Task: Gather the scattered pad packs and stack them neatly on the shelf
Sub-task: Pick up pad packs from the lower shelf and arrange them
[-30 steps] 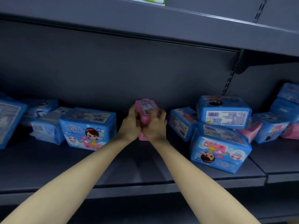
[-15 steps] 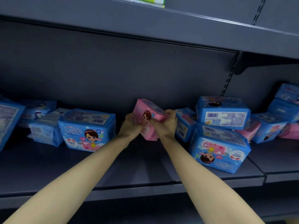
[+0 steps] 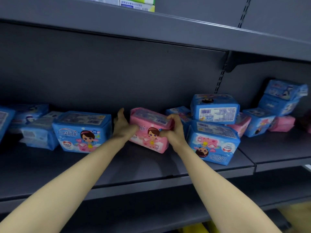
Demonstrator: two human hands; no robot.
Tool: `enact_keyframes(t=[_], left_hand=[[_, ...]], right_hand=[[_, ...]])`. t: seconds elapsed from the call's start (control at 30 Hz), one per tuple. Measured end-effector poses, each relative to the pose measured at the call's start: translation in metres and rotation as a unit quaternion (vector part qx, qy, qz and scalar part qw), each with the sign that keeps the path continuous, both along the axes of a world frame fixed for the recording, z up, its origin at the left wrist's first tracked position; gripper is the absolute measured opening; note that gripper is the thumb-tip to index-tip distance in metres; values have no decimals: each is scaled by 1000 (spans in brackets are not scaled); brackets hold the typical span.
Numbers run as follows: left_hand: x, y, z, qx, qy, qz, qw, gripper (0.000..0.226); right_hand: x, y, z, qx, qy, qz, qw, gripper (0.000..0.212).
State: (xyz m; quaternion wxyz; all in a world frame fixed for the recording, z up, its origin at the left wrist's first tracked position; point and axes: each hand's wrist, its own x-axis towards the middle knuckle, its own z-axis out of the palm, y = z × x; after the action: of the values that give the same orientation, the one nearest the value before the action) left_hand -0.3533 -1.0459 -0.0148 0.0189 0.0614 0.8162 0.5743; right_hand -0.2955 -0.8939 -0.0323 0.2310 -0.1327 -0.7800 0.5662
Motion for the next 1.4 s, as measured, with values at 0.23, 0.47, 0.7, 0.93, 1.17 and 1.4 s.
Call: enact_keyframes(t=[0.23, 0.47, 0.7, 0.93, 1.17, 1.4], left_hand=[[10, 1, 7, -97, 87, -47, 990, 85], [27, 18, 4, -350, 241, -61, 903, 86], [19, 23, 11, -381, 222, -104, 891, 78], [9, 21, 8, -361, 222, -132, 896, 78], [11, 21, 0, -336, 257, -117, 899, 68], [28, 10, 3, -314, 266, -110, 905, 61]], right_hand=[[21, -9, 19, 139, -33, -29, 989, 79], [29, -20, 22, 412, -129, -33, 901, 73], [16, -23, 25, 480, -188, 7, 857, 68], [7, -17, 24, 472, -162, 14, 866, 62], [10, -22, 26, 452, -156, -3, 878, 56], [24, -33, 31, 447, -154, -6, 881, 52]])
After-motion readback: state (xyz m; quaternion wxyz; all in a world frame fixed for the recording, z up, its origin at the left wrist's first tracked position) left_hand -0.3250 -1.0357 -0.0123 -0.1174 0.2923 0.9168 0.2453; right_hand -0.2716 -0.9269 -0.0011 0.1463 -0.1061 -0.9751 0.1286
